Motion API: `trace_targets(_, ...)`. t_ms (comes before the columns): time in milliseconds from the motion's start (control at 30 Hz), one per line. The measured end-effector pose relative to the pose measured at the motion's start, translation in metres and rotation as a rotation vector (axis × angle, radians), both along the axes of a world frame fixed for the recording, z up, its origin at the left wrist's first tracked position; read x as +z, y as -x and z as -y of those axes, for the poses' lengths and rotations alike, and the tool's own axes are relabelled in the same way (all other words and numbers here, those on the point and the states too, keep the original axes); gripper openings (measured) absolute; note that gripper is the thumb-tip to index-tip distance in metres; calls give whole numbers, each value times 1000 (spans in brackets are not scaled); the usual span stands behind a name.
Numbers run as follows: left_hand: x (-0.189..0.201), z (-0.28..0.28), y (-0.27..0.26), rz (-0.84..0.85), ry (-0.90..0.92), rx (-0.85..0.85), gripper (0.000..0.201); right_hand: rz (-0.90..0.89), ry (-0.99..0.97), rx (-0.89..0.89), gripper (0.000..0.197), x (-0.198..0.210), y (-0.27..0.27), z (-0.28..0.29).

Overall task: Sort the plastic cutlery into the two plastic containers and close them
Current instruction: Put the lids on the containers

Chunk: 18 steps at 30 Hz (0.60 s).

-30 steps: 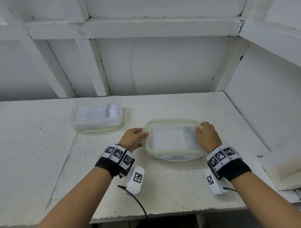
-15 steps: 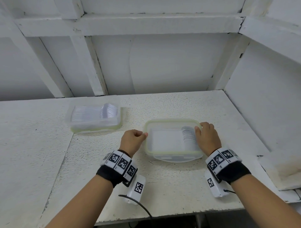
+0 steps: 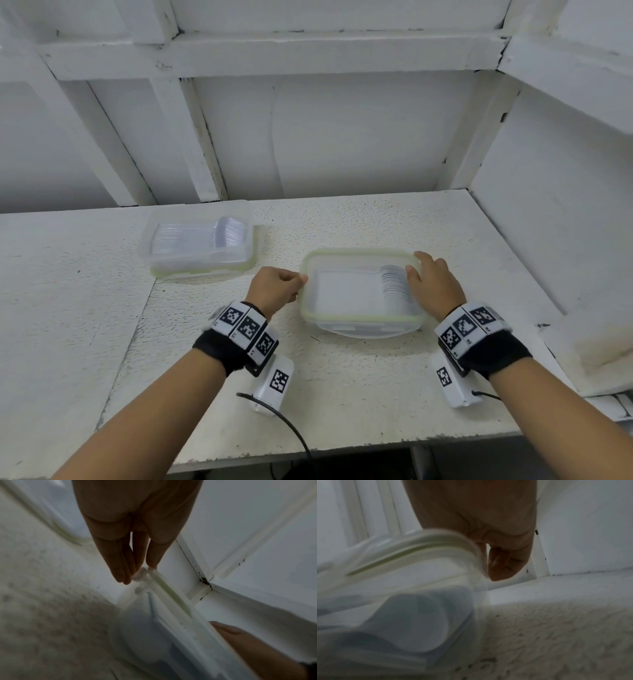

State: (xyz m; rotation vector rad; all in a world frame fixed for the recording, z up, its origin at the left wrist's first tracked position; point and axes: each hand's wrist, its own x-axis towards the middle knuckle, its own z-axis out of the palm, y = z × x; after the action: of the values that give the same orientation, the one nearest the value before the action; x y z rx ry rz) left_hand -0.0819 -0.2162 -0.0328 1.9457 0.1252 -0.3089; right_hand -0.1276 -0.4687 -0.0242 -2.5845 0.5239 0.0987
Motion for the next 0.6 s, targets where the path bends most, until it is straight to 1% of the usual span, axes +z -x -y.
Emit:
trace_targets(67, 6, -4, -11, 60, -144, -73, 29, -35, -15, 33, 45, 5, 4, 3)
trace_targets(167, 16, -7, -28, 178, -363, -155, 33, -111, -48, 103, 29, 14, 10, 0)
trace_targets(233, 20, -9, -39, 213, -465, -191, 36, -208, -20, 197, 34, 20, 12, -8)
trace_targets(300, 22, -11, -44, 217, -537, -181, 38, -285, 63, 286, 41, 26, 9, -18)
trace_targets(367, 26, -14, -41, 243, -566, -125, 37, -263, 228, 330, 43, 30, 5, -27)
trace_targets(400, 27, -17, -35, 260, -565, -95, 36, -207, 292, 317, 40, 31, 3, -30)
trace_targets(433, 29, -20, -28, 266, -560, -75, 34, -136, 302, 300, 35, 30, 0, -32)
trace_targets(467, 29, -23, -19, 258, -552, -65, 33, -67, 255, 291, 32, 29, -2, -35)
trace_targets(500, 28, -28, -9, 233, -540, -62, 32, -22, 172, 302, 34, 27, -5, -38)
trace_targets(567, 25, -37, 11, 152, -494, -53, 28, -10, -18, 366, 44, 27, -11, -45)
trace_targets(600, 23, -40, 19, 107, -460, -43, 27, -28, -72, 401, 46, 28, -13, -49)
